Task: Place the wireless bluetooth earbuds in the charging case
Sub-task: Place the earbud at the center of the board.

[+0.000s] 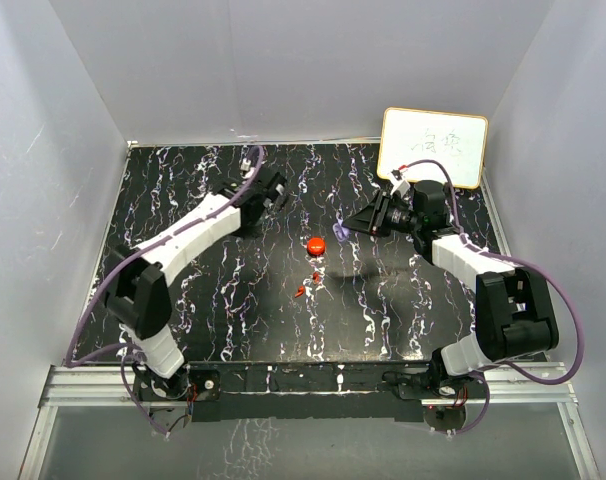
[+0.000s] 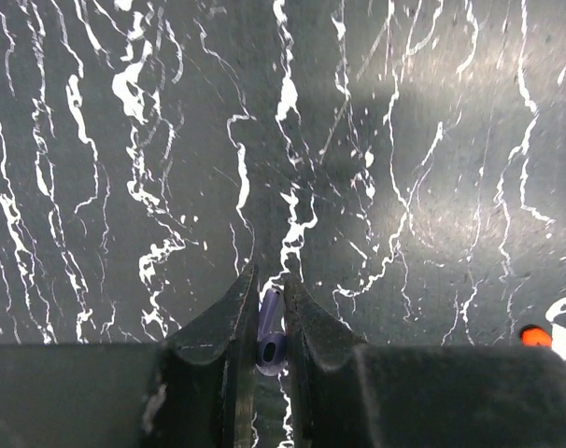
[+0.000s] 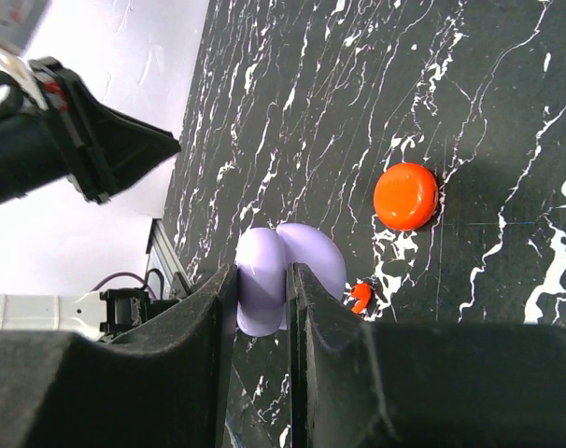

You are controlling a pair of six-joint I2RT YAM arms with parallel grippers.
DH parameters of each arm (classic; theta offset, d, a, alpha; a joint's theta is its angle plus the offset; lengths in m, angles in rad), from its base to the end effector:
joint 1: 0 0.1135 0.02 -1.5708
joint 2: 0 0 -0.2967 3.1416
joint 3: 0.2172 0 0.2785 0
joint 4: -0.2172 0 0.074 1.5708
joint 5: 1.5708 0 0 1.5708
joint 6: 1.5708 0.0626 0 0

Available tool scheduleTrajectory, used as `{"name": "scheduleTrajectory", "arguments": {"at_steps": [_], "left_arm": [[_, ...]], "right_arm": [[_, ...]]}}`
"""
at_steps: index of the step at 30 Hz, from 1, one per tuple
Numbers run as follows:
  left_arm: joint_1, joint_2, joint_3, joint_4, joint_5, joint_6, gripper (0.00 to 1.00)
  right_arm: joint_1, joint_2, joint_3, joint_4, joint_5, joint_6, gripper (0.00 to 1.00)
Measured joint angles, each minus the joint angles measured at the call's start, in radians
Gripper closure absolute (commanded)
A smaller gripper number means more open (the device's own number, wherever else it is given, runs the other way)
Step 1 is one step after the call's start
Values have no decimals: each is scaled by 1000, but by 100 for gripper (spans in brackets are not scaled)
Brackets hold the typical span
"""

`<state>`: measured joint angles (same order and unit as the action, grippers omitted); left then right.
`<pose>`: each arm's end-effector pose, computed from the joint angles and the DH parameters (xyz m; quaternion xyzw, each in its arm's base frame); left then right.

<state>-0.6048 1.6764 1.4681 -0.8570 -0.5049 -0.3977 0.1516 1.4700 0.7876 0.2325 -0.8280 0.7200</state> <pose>0.3398 -0.1981 0.2983 0.0348 0.9390 0.0957 0.3286 0.3329 0.0975 0.2332 0.0122 0.8043 0.5143 0.2973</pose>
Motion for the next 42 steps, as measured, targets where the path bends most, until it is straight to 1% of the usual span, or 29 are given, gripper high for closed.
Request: {"name": "scheduleTrajectory", "arguments": {"at_steps": [6, 11, 18, 23, 35, 42], "left_arm": [[-82, 138, 24, -103, -35, -33, 100], [-135, 211, 35, -170, -66, -61, 100], [-195, 351, 143, -298, -134, -79, 100], [-219, 445, 163, -352, -143, -70, 100], [-222, 468, 217, -373, -142, -43, 100], [-198, 512, 228, -331, -128, -22, 100]], "right_arm": [[-16, -11, -1, -26, 4, -18, 100], [-24, -32, -13, -35, 4, -27, 100], [-31, -37, -19, -50, 2, -39, 100], [-39, -39, -28, -50, -2, -40, 100], [-53, -92, -51, -80, -5, -55, 100], [-62, -103, -51, -104, -5, -68, 100]]}}
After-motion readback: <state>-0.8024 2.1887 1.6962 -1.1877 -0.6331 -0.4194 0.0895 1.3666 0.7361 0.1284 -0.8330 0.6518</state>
